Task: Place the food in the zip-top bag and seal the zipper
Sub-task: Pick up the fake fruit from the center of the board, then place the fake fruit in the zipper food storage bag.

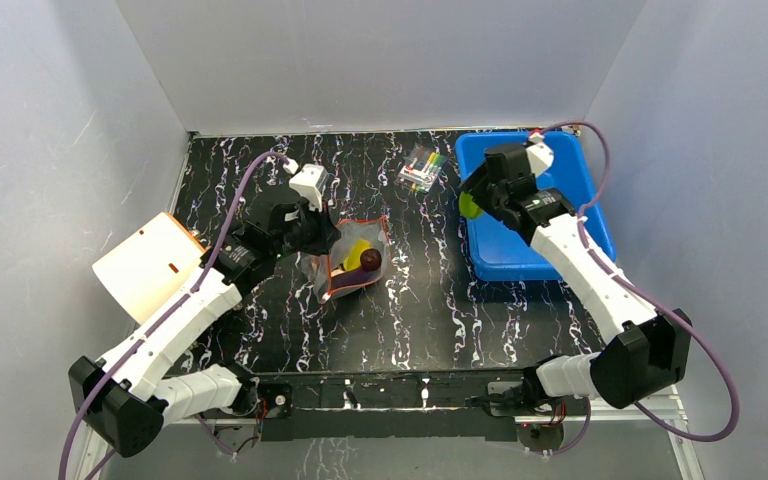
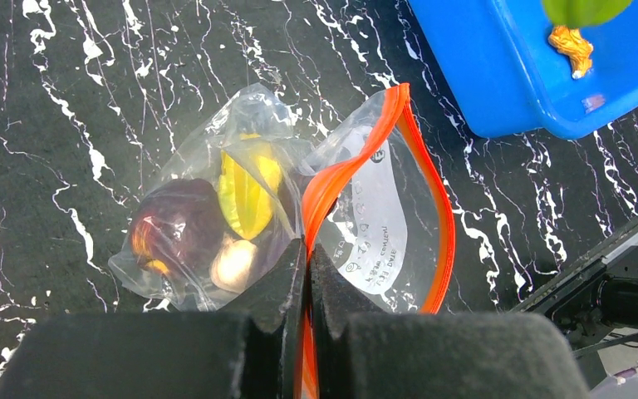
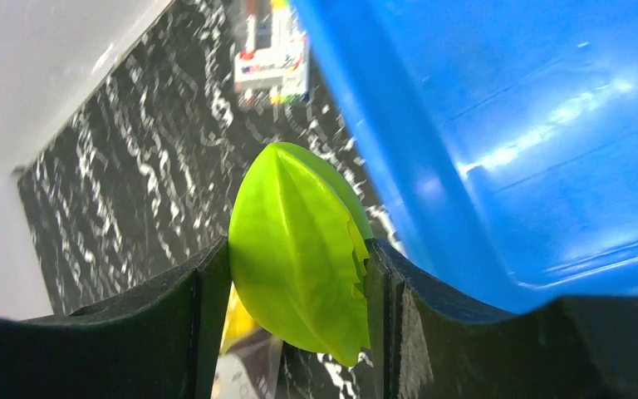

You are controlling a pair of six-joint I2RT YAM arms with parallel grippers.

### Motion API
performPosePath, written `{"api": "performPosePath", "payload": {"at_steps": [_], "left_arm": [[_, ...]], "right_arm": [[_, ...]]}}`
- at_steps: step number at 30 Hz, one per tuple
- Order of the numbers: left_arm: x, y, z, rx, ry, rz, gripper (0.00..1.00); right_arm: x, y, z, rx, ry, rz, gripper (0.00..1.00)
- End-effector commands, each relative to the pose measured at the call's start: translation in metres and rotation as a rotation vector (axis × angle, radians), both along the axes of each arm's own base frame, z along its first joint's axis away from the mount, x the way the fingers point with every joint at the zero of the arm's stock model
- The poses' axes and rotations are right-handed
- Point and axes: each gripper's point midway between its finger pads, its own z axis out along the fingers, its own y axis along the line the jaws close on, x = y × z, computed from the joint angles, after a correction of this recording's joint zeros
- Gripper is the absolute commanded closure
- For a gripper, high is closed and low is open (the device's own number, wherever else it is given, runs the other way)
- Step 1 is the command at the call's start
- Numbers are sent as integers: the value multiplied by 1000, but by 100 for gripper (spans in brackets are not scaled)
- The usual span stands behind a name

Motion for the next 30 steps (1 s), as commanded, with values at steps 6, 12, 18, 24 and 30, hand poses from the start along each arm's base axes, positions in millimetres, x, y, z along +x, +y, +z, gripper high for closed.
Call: {"api": "performPosePath", "payload": {"at_steps": [6, 12, 18, 24, 30], "left_arm": [[5, -6, 18, -39, -11, 2, 100], [5, -6, 14, -44, -1, 6, 100], [4, -6, 14, -44, -1, 7, 100], [3, -6, 11, -47, 5, 10, 100], [3, -7, 12, -57, 5, 7, 100]], "right_arm": [[-29, 96, 50, 174, -126, 224, 50], [-56, 144, 55, 279, -114, 327, 51], [-76, 175, 64, 345, -126, 376, 51], [-97, 203, 57, 394, -114, 414, 50], [-106, 227, 44, 382, -77, 451, 48]]}}
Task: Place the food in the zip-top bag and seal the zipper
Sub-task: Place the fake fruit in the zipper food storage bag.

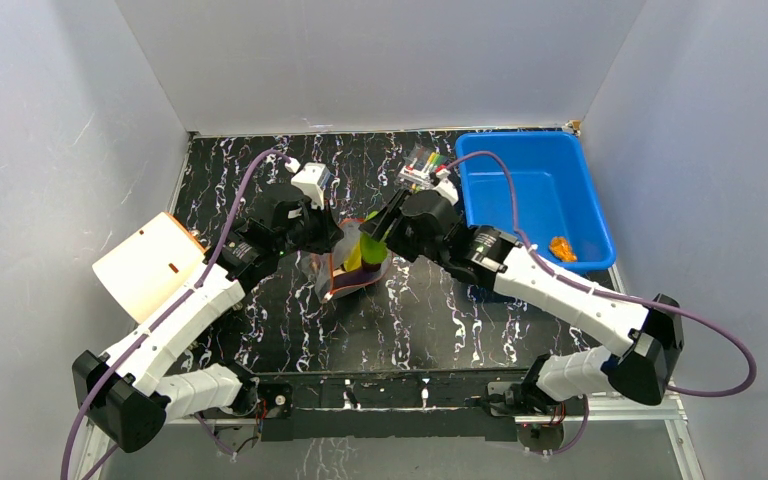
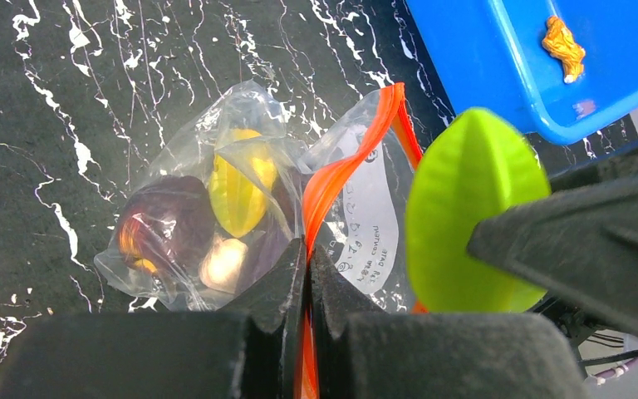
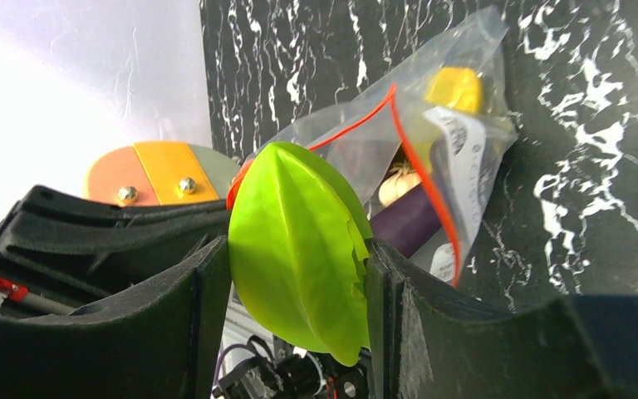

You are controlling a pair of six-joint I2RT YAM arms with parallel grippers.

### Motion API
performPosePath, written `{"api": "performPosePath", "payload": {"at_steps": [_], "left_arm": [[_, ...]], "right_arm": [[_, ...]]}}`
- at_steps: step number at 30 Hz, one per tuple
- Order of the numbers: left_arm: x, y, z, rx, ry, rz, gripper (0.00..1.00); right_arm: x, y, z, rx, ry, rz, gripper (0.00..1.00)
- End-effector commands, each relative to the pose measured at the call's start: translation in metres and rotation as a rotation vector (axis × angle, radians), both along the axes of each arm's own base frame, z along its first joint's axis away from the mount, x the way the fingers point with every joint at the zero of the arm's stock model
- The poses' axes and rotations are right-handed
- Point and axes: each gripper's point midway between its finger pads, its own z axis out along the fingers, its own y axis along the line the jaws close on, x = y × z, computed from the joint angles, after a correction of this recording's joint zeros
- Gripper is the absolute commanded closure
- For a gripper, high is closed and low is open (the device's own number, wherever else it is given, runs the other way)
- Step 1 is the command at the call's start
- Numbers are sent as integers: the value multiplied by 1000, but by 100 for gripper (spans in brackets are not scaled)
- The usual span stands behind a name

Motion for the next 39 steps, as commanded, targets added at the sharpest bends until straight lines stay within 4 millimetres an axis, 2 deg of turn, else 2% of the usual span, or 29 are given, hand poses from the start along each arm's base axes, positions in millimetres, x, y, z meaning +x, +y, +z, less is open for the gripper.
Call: {"api": "performPosePath", "payload": {"at_steps": [1, 8, 16, 20, 24, 30, 34, 39], "left_arm": [[0, -2, 16, -40, -32, -3, 100], [-1, -1, 18, -42, -35, -4, 100], [-1, 0, 20, -47, -43, 1, 100], [-1, 0, 19, -46, -42, 2, 100], [-1, 1, 17, -41, -42, 6, 100], [-2, 3, 10, -27, -33, 9, 100], [-3, 5, 6, -21, -31, 13, 100], [-4, 7, 2, -12, -25, 13, 100]], "right_arm": [[2, 22, 14, 64, -38, -6, 48], [-1, 32, -9, 35, -8, 3, 44], [5, 28, -20, -13, -20, -23, 34], [4, 29, -22, -20, -12, -16, 33], [4, 27, -17, -23, -38, -5, 33], [2, 23, 12, -29, -176, 64, 33], [1, 11, 29, -82, -294, 103, 33], [8, -16, 31, -286, -385, 106, 30]]}}
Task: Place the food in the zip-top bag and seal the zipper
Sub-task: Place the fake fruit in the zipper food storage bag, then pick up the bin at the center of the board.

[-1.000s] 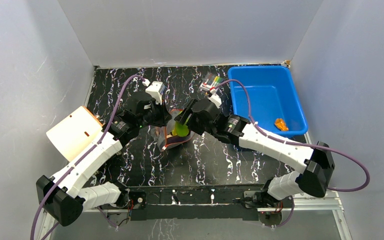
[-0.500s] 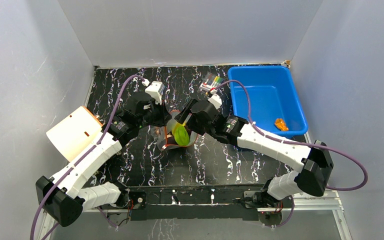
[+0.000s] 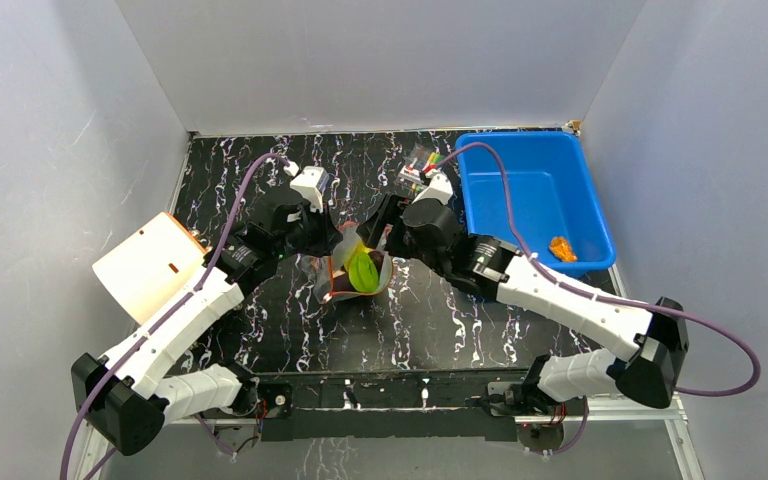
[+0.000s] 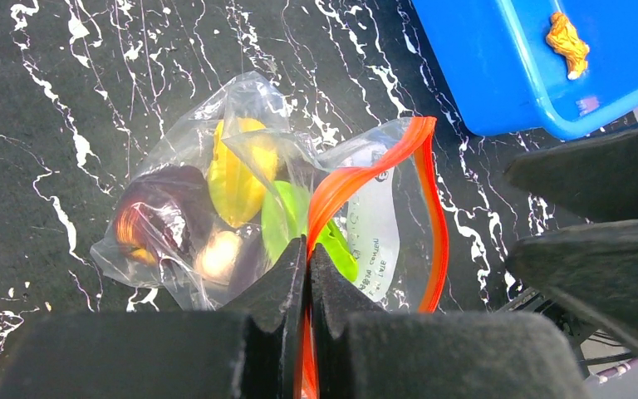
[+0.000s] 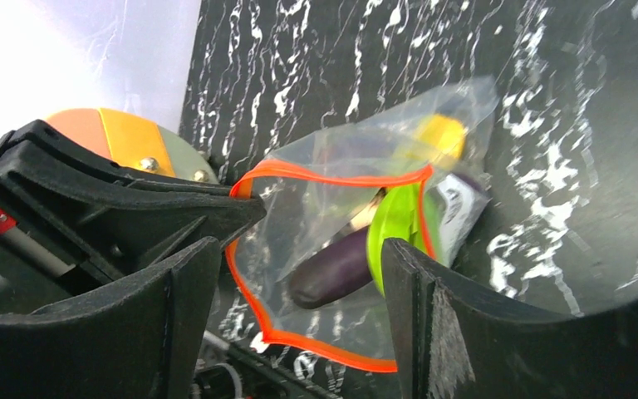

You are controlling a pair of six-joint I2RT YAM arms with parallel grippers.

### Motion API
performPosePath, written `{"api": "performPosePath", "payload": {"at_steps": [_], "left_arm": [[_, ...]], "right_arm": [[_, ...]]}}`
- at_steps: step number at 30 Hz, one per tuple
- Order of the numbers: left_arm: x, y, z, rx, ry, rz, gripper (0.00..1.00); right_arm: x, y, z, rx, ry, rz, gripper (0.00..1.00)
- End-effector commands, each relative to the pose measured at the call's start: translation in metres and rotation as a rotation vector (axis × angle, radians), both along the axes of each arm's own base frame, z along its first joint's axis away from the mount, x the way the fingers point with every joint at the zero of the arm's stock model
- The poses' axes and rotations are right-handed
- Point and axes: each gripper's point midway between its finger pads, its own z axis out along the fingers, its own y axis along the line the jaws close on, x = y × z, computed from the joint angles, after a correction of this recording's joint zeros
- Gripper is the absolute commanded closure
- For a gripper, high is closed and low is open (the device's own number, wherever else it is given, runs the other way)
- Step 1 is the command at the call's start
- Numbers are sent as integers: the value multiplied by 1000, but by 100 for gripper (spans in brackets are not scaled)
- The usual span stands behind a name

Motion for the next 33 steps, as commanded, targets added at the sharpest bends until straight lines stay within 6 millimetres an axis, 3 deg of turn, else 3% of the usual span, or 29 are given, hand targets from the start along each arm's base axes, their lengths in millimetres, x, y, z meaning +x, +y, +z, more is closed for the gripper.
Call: {"api": "performPosePath", "payload": {"at_steps": [1, 6, 10, 15, 17, 20, 25, 33], "left_arm": [[-2, 5, 6, -7, -27, 8, 100], [-4, 5, 5, -8, -27, 5, 100], [-5, 7, 5, -11, -29, 7, 100], [-8, 6, 5, -17, -25, -1, 100], [-9, 7, 7, -19, -27, -3, 100], [-11, 8, 8, -16, -29, -7, 100], [-14, 12, 10, -18, -49, 0, 100], [-20, 18, 7, -15, -57, 1, 100]], "right_arm": [[12, -25, 28, -175, -200, 14, 29], [28, -66, 22, -381, -243, -45, 24], [59, -109, 13, -470, -208, -139, 25], [93, -153, 1, -481, -137, -249, 26], [99, -175, -6, -427, -58, -381, 27], [95, -210, -20, -282, 120, -658, 27], [74, -251, -49, -216, 377, -894, 23], [29, -297, -66, -266, 455, -1096, 23]]}}
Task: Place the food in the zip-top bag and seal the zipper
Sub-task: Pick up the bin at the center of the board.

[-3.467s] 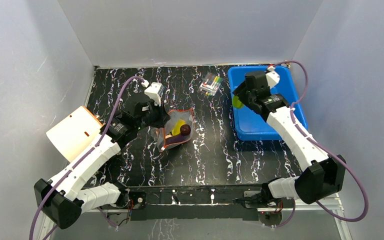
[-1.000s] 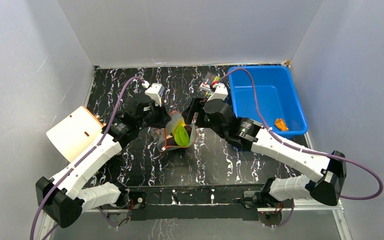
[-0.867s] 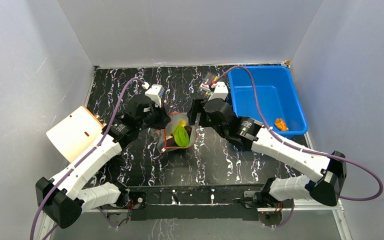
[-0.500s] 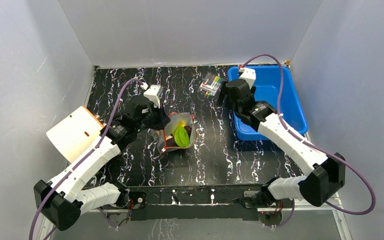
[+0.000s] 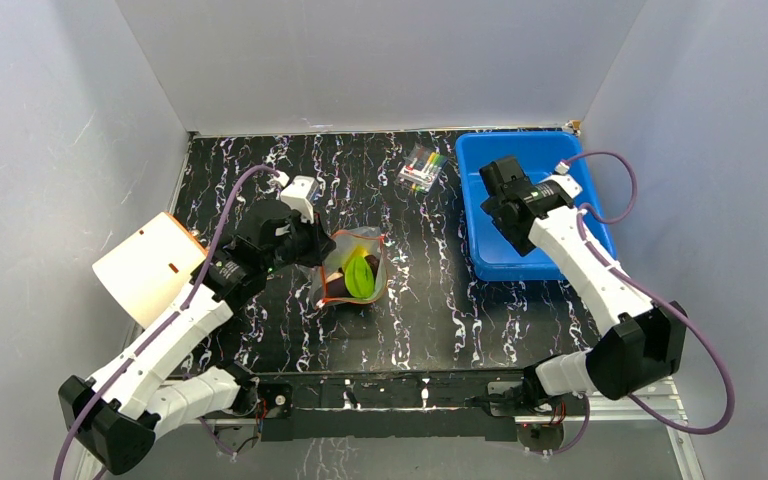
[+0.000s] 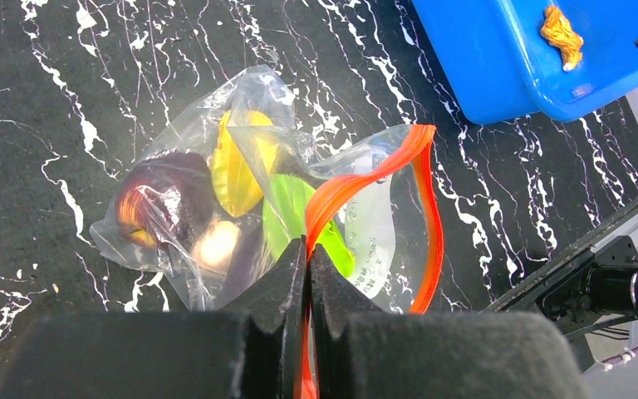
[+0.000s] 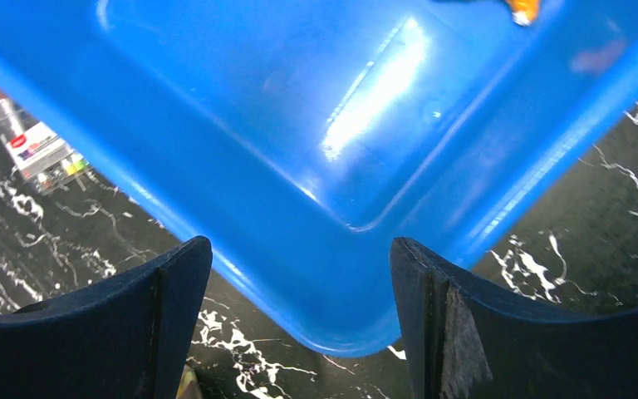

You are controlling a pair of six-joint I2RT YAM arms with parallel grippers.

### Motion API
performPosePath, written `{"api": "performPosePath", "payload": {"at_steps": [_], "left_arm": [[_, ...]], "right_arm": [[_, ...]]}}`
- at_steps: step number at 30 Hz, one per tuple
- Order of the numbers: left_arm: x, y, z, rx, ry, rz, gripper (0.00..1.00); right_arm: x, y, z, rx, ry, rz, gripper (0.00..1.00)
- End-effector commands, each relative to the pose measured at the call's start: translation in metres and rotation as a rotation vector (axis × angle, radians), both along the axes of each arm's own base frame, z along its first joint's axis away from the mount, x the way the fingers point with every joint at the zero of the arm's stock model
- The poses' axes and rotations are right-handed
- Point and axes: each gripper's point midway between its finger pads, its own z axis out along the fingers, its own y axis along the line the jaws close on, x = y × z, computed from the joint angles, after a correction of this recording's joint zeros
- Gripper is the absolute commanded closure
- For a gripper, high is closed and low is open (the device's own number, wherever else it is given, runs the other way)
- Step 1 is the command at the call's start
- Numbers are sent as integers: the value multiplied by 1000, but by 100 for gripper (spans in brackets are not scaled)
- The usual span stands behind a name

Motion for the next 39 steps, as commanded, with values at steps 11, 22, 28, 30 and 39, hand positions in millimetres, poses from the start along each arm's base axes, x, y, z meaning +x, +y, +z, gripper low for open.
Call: {"api": "performPosePath", "payload": {"at_steps": [11, 22, 28, 30, 39], "left_arm": [[-5, 4, 3, -9, -27, -10, 100], [-5, 6, -2, 0, -20, 4, 100], [-4, 4, -4, -2, -20, -5, 100], [-3, 3, -4, -3, -19, -8, 100], [-3, 2, -11, 11, -14, -24, 100]], "right_arm": [[-38, -50, -17, 12, -42, -228, 28], [-44, -55, -66, 60, 14, -265, 41], [-42, -64, -80, 44, 11, -290, 56], [-42, -65, -81, 49, -2, -296, 63], [-39, -80, -50, 62, -168, -366, 97]]}}
